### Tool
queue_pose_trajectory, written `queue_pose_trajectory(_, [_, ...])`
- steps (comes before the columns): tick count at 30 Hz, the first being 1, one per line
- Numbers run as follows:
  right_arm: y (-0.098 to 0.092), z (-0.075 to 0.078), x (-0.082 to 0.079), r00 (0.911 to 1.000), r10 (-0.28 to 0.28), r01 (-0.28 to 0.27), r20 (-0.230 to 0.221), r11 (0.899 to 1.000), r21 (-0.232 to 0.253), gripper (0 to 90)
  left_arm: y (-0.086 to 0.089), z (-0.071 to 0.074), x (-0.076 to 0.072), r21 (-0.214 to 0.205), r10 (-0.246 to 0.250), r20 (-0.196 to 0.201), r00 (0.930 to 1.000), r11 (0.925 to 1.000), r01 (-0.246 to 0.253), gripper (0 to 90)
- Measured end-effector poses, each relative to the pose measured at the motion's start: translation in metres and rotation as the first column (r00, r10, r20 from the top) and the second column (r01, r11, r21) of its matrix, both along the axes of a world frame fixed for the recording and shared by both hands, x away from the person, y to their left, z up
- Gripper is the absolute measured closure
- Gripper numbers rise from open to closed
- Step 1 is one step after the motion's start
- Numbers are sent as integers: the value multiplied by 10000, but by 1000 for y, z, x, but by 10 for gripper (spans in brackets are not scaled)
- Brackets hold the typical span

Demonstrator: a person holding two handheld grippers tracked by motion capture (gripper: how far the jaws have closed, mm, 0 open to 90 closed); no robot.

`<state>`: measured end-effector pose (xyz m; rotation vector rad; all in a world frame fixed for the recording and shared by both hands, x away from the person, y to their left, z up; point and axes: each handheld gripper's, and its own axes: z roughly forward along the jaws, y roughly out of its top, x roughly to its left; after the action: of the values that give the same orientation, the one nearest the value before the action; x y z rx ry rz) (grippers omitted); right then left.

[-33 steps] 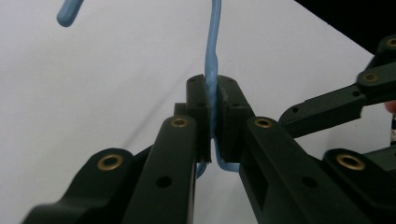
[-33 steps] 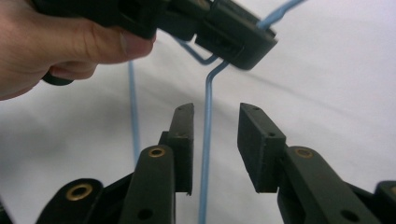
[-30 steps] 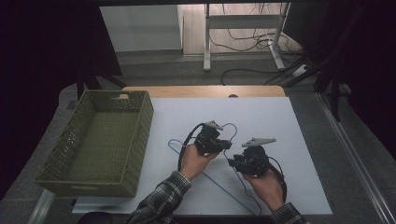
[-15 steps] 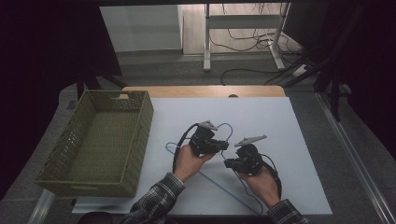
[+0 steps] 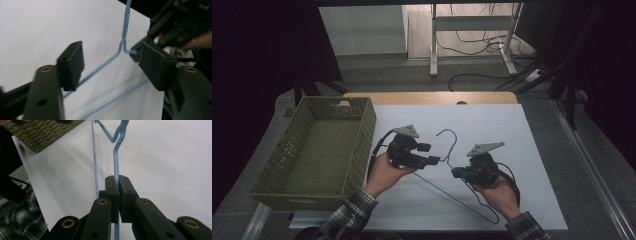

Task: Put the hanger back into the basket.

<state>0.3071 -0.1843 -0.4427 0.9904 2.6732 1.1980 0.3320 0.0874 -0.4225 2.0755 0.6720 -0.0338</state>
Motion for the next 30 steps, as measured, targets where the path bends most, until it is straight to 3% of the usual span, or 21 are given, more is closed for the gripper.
queue_pose_trajectory(10, [-2, 13, -5, 9959, 879, -874, 229, 9960, -197, 872, 20, 5, -20, 802, -627, 119, 9980, 9949, 615, 191])
queue_pose_trajectory(15, [-2, 14, -13, 9869, 1552, -1529, 433, 9869, -517, 872, 27, 2, -32, 1208, -1205, 308, 9922, 9859, 1160, 184])
queue_pose_trajectory(20, [0, 14, -19, 9802, 1924, -1893, 464, 9799, -634, 872, 29, -3, -37, 1375, -1647, 285, 9859, 9776, 1594, 286])
queue_pose_trajectory(22, [3, 14, -23, 9732, 2242, -2203, 505, 9727, -728, 872, 26, -6, -38, 1646, -1740, 264, 9844, 9721, 1674, 327])
queue_pose_trajectory(24, [7, 15, -25, 9659, 2522, -2474, 587, 9658, -773, 872, 25, -8, -37, 1650, -1864, 178, 9823, 9695, 1810, 386])
queue_pose_trajectory(26, [8, 15, -26, 9636, 2601, -2550, 616, 9636, -800, 872, 23, -8, -36, 1667, -1912, 158, 9814, 9683, 1860, 403])
queue_pose_trajectory(27, [12, 16, -27, 9596, 2749, -2695, 594, 9592, -851, 872, 21, -9, -34, 1747, -2160, 91, 9763, 9617, 2112, 453])
queue_pose_trajectory(30, [16, 17, -27, 9548, 2920, -2862, 561, 9536, -932, 871, 18, -10, -33, 1835, -2271, 38, 9739, 9575, 2226, 514])
